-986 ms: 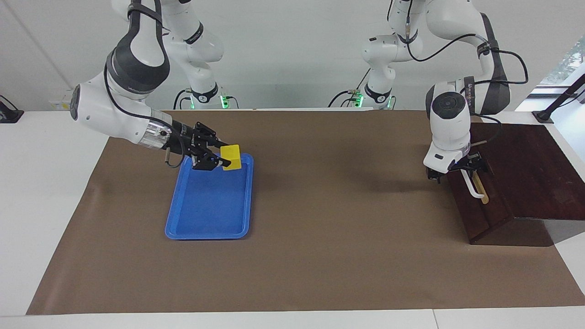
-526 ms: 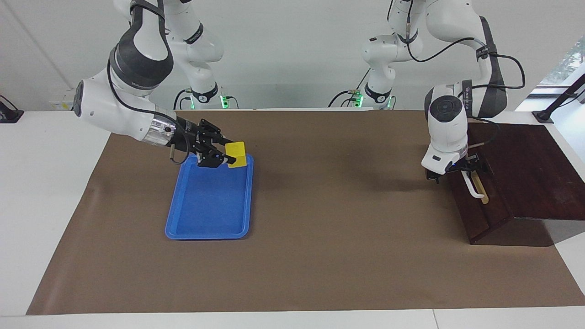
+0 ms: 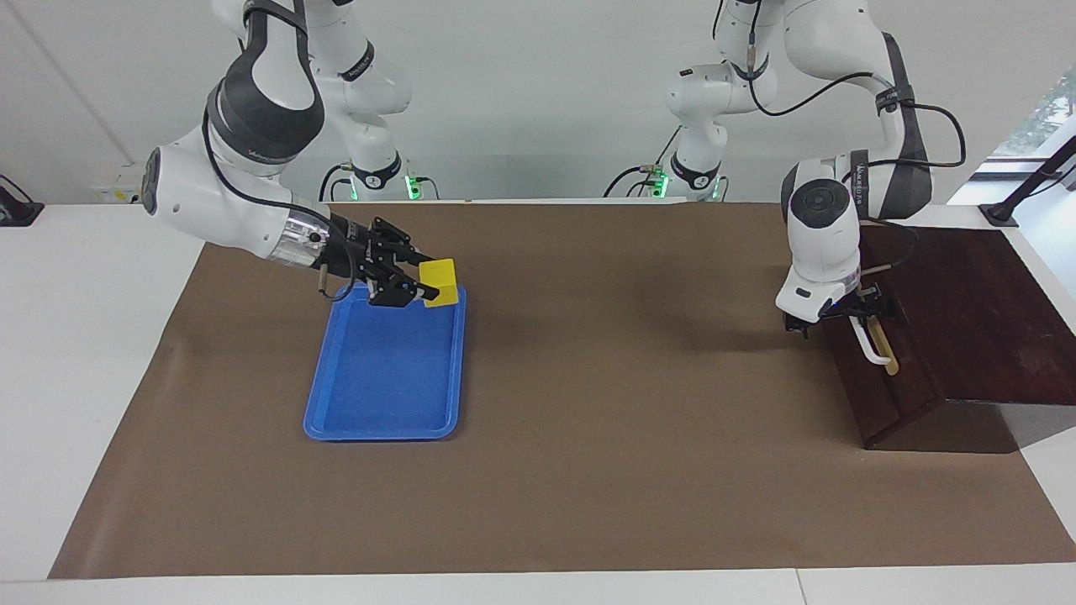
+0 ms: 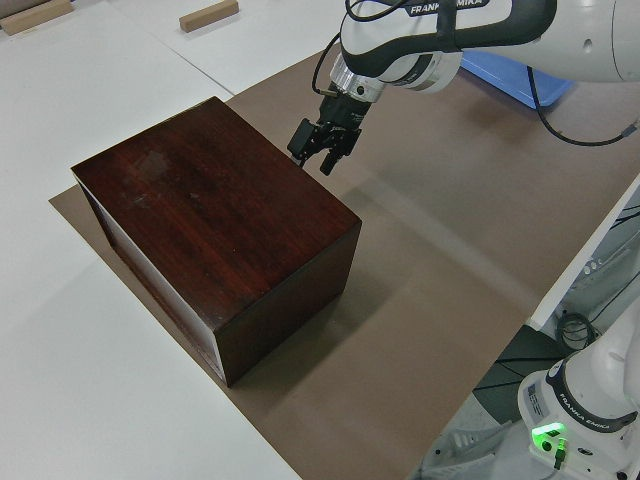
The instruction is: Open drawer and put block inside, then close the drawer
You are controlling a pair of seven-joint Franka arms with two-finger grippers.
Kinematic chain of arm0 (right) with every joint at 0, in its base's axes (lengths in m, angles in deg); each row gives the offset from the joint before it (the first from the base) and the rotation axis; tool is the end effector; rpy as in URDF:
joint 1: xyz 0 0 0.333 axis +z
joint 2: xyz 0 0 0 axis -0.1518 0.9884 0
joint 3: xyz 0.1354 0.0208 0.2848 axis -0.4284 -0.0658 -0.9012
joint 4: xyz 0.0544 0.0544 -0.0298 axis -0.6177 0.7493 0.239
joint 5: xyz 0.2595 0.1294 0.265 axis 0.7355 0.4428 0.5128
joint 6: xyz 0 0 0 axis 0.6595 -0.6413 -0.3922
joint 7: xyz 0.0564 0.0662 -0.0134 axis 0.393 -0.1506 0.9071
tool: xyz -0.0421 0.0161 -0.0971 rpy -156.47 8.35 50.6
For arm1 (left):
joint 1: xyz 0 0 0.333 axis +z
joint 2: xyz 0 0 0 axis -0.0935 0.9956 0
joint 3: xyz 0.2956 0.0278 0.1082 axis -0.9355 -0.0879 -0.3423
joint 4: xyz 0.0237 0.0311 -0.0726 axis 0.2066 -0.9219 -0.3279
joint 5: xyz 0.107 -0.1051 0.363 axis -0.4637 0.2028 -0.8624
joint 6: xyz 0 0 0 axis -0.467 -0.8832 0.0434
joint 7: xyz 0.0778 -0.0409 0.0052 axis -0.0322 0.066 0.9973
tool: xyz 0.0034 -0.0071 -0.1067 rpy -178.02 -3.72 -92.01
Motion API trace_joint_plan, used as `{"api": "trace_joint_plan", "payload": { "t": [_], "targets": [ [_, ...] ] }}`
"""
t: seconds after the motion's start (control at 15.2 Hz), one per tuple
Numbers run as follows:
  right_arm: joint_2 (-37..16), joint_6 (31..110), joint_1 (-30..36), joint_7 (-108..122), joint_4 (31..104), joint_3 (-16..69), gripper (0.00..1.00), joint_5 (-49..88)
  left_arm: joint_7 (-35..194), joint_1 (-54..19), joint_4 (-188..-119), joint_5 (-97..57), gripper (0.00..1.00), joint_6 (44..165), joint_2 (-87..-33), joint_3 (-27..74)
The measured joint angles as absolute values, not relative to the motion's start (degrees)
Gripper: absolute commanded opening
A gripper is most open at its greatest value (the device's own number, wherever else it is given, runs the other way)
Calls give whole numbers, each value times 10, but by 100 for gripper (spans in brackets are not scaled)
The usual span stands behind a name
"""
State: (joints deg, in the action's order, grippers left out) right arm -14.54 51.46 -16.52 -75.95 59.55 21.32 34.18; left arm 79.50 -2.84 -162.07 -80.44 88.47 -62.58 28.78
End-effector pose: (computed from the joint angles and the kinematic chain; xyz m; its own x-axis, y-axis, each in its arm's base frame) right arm 0.6053 0.1033 0.5064 0.1068 -0.6707 -0.7340 -0.9871 -0.1601 0.0027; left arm 0.5721 -0.0316 0.3802 0.9839 -0.1788 0.0070 -0.1543 -0.8676 -0.4728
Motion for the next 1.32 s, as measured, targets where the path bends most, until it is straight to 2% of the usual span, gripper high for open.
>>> {"api": "trace_joint_plan", "payload": {
  "t": [0.53, 1.32],
  "targets": [
    [-145, 515, -165, -760, 594, 213, 0, 342, 780, -36, -1622, -806, 100, 885, -625, 291],
    [-145, 515, -165, -776, 592, 213, 0, 362, 781, -120, -1622, -806, 100, 870, -625, 291]
  ]
}}
